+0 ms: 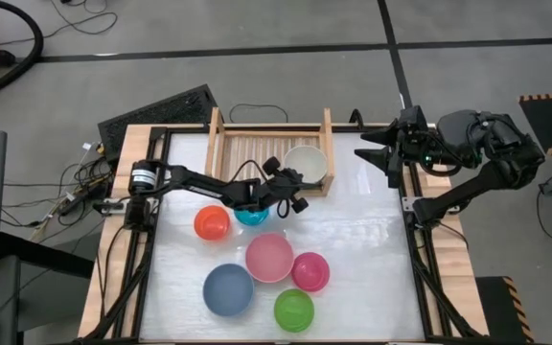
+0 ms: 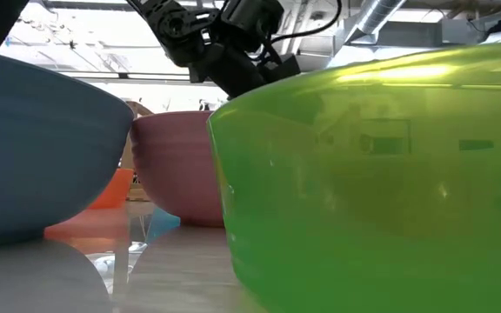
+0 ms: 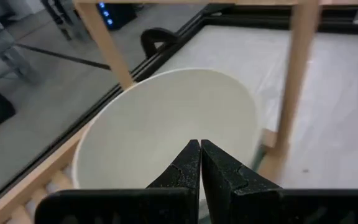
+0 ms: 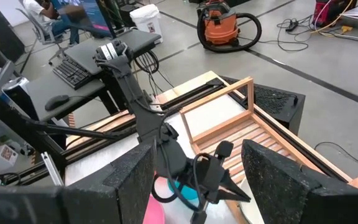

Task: Place and stack bowls onto a shelf
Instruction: Stack the white bowl on top of the green bowl on the shelf

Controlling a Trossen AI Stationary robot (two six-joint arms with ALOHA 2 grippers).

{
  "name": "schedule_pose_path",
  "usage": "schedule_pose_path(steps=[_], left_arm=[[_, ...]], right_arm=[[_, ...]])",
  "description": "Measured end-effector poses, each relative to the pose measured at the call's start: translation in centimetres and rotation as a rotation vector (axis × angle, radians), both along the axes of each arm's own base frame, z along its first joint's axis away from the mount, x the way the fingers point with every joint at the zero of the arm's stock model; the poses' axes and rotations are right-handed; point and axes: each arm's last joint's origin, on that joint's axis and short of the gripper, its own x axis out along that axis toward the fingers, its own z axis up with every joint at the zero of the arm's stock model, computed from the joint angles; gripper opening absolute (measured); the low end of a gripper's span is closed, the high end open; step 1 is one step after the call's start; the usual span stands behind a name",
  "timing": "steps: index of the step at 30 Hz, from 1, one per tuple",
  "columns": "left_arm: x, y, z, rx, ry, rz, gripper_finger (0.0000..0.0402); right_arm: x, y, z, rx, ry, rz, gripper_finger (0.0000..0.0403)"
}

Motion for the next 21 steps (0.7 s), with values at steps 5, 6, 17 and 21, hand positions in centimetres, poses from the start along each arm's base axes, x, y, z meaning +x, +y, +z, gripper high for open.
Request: schedule_pose_path(steps=[5,6,17,21], left_arm=[[0.2,0.1,0.4,0.022,0.008,0.003,0.0],[0.3,0.0,0.6,0.023,0.001,0.0,0.0],[0.3,0.3,-0.3,-0.026,0.049,-0.023,0.0],[0.3,0.3,-0.9,-0.036,0.068,-0.028,0.0]], right_arm=[[0.0,0.0,0.0,0.0,0.0,0.0,0.0265],[0.0,0.0,0.0,0.0,0.0,0.0,0.0265],[0.0,0.0,0.0,0.0,0.0,0.001,0.0265],[0.0,0.1,0.0,0.001,0.001,0.007,0.0265]])
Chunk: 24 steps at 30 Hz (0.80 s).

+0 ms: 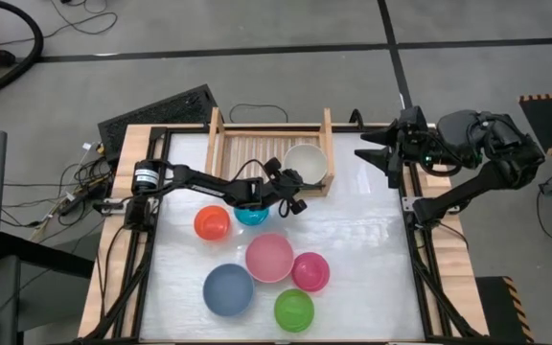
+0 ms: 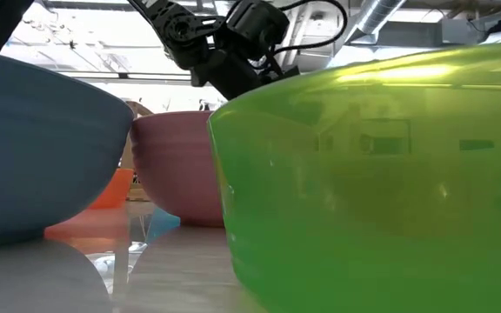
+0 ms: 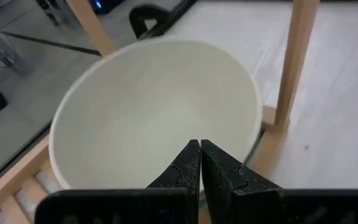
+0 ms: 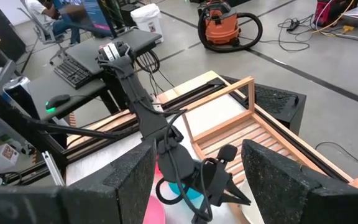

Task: Place and stack bowls onto a shelf
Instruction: Stack the white bowl on top of the green bowl on the shelf, then stack the blue bowl on top of the white bowl on the shelf

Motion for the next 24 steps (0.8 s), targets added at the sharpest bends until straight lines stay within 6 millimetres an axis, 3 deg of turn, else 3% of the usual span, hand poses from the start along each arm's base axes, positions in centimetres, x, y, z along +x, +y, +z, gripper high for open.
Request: schedule_pose_path(steps=[4,7,12,16,19,24], left_arm=[[0.0,0.0,0.3,0.019,0.001,0.003,0.0],[0.1,-0.1,2.0,0.032,-0.01,-0.009,0.0],[-0.7,-2.0,9.5,0.108,-0.008,-0.174,0.0],[-3.9,-3.6,15.2,0.089,0.119,-0.396,0.0],[-7.6,-4.1,18.8,0.0,0.217,-0.484,0.0003],[-14.2,-5.4,22.0,-0.355,0.291,-0.64,0.0043]], right_arm=[[0.0,0.1,0.0,0.001,0.0,0.006,0.0265],[0.0,0.0,0.0,0.0,0.001,0.006,0.0265],[-0.1,0.0,0.0,0.0,-0.001,0.007,0.0265],[-0.7,-0.1,0.2,0.002,-0.01,0.011,0.0265],[-1.1,-0.2,0.2,0.003,-0.015,0.011,0.0265],[-0.9,-0.2,0.2,-0.01,-0.008,0.011,0.0265]])
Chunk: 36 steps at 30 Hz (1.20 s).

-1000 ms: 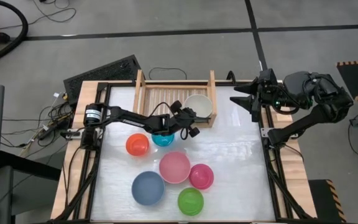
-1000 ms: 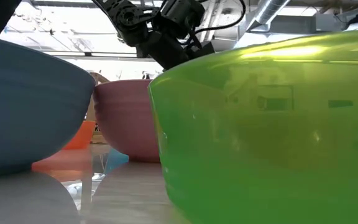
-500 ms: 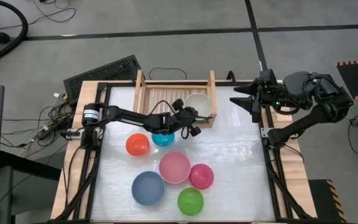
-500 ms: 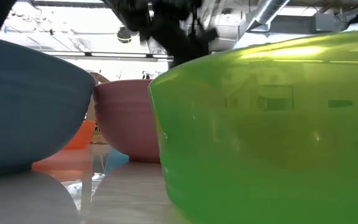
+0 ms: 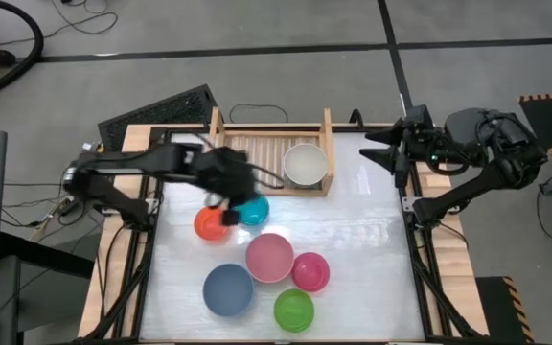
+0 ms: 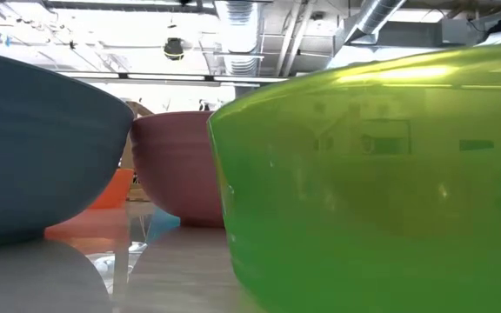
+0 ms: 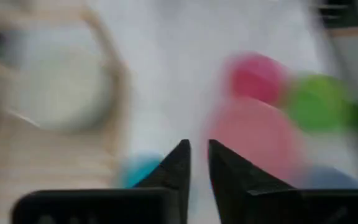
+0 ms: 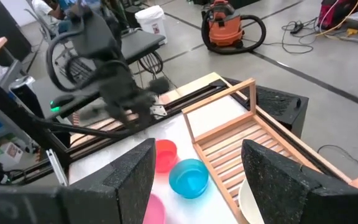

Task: Place and stack bowls onto a shelf
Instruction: Stack the blue bowl on top of the white bowl on the shelf

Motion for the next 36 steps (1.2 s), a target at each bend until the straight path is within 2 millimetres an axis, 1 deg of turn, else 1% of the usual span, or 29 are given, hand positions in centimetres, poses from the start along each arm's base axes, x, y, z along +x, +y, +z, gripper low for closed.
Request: schedule_pose_path(steps=[2,4,6,8,11,14,18,21,23,25,28,32,36], left_arm=[[-2.1,-0.9,0.5,-0.132,0.07,-0.039,0.0069],[-3.9,-2.1,0.8,-0.204,0.143,-0.054,0.0098],[-5.4,-3.3,0.7,-0.231,0.231,-0.058,0.0125],[-6.3,-4.7,0.3,-0.219,0.317,-0.061,0.0149],[-6.6,-6.6,-0.2,-0.172,0.355,-0.048,0.0178],[-6.0,-8.2,-0.7,-0.134,0.345,-0.027,0.02],[-5.0,-10.0,-2.2,-0.118,0.4,-0.007,0.0221],[-4.7,-11.2,-4.4,-0.128,0.431,-0.016,0.0233],[-4.4,-12.0,-6.1,-0.161,0.411,-0.017,0.0237],[-4.5,-12.4,-7.9,-0.183,0.404,-0.004,0.0239],[-4.9,-12.4,-10.3,-0.223,0.387,0.031,0.0239],[-5.1,-12.1,-14.0,-0.277,0.397,0.105,0.024],[-5.5,-11.9,-16.6,-0.315,0.402,0.16,0.024]], right_arm=[[0.2,0.0,-0.1,-0.009,0.007,0.003,0.0265],[0.5,0.1,-0.2,-0.011,0.015,0.003,0.0265],[1.0,0.2,-0.3,-0.014,0.025,0.003,0.0265],[1.4,0.3,-0.5,-0.016,0.038,0.003,0.0265],[2.1,0.4,-0.7,-0.019,0.053,0.004,0.0265],[3.2,0.6,-1.0,-0.022,0.069,0.003,0.0265],[4.0,0.8,-1.4,-0.026,0.091,0.006,0.0265],[4.2,0.9,-1.5,-0.027,0.097,0.007,0.0265],[4.5,0.9,-1.6,-0.028,0.104,0.008,0.0265],[4.6,1.0,-1.7,-0.028,0.108,0.009,0.0265],[4.7,1.0,-1.7,-0.028,0.111,0.011,0.0265],[4.7,0.9,-1.7,-0.027,0.108,0.006,0.0265],[4.7,0.8,-1.7,-0.027,0.108,0.004,0.0265]])
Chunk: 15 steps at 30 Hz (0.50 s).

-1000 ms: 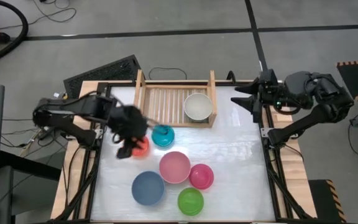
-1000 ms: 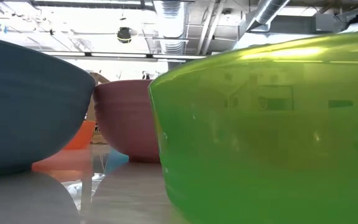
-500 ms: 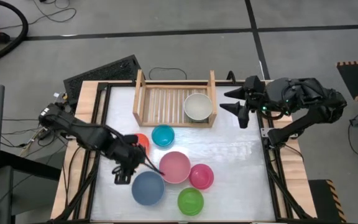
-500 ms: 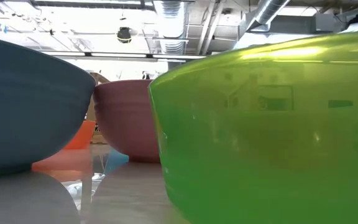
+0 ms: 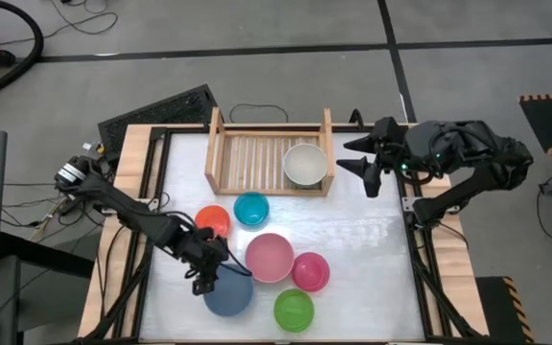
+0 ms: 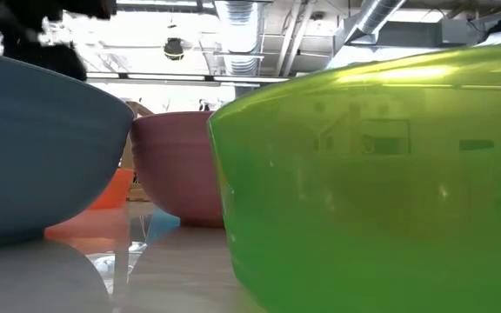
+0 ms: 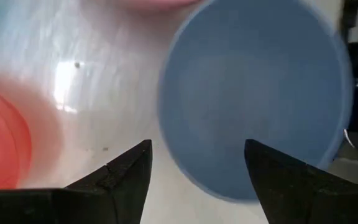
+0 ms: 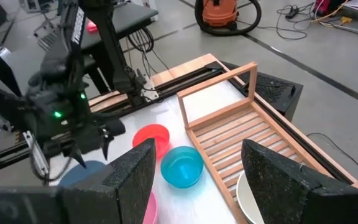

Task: Place and stack bowls onto a shelf
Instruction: Stack the blue bowl on top of the white bowl on the shelf

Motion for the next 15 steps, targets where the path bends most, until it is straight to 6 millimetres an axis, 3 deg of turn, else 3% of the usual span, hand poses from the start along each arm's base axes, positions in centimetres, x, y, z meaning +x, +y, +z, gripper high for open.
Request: schedule_pose_path(steps=[9,15], left_arm=[[-1.2,0.9,-4.5,-0.034,0.05,0.146,0.0233],[-1.8,1.1,-6.1,-0.117,0.085,0.178,0.017]], right_arm=[[0.0,0.0,0.0,0.0,0.0,0.0,0.0265],[0.0,0.0,0.0,0.0,0.0,0.0,0.0265]])
